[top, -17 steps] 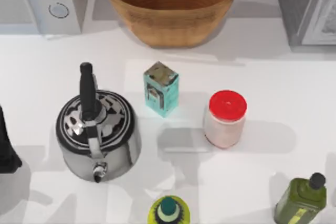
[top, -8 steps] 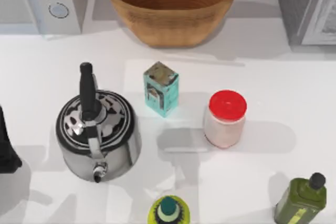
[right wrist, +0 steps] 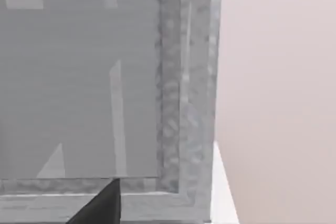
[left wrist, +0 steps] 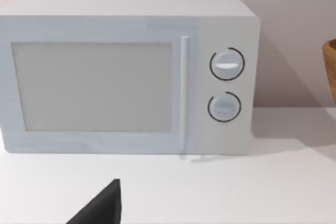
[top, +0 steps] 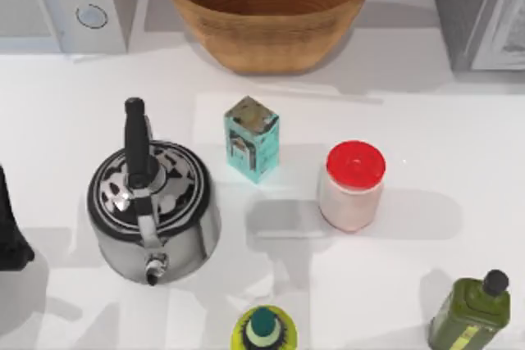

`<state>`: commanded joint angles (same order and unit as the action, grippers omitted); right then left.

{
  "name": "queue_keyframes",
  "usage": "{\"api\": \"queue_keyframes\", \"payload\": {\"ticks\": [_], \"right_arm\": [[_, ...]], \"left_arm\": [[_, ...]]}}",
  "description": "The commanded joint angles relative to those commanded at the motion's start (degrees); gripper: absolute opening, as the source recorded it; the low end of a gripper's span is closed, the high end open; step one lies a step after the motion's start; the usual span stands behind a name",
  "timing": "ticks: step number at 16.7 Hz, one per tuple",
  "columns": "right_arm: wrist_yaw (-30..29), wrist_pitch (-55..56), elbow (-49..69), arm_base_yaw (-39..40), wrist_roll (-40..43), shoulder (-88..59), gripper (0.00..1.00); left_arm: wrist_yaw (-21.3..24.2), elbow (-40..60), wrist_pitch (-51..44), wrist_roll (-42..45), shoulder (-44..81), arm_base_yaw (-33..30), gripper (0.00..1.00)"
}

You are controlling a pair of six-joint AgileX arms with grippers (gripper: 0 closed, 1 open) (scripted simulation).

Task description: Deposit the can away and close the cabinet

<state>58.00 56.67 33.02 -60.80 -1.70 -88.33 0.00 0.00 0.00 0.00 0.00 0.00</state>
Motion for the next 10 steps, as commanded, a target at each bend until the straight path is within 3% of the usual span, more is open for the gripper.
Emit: {"api": "queue_keyframes", "payload": {"ticks": [10], "right_arm": [[1.3, -55.1, 45.7, -1.2, 0.5, 5.9, 1.00]], "left_arm": [[0.0, 0.0, 0.0, 0.0, 0.0, 0.0, 1.00]]}}
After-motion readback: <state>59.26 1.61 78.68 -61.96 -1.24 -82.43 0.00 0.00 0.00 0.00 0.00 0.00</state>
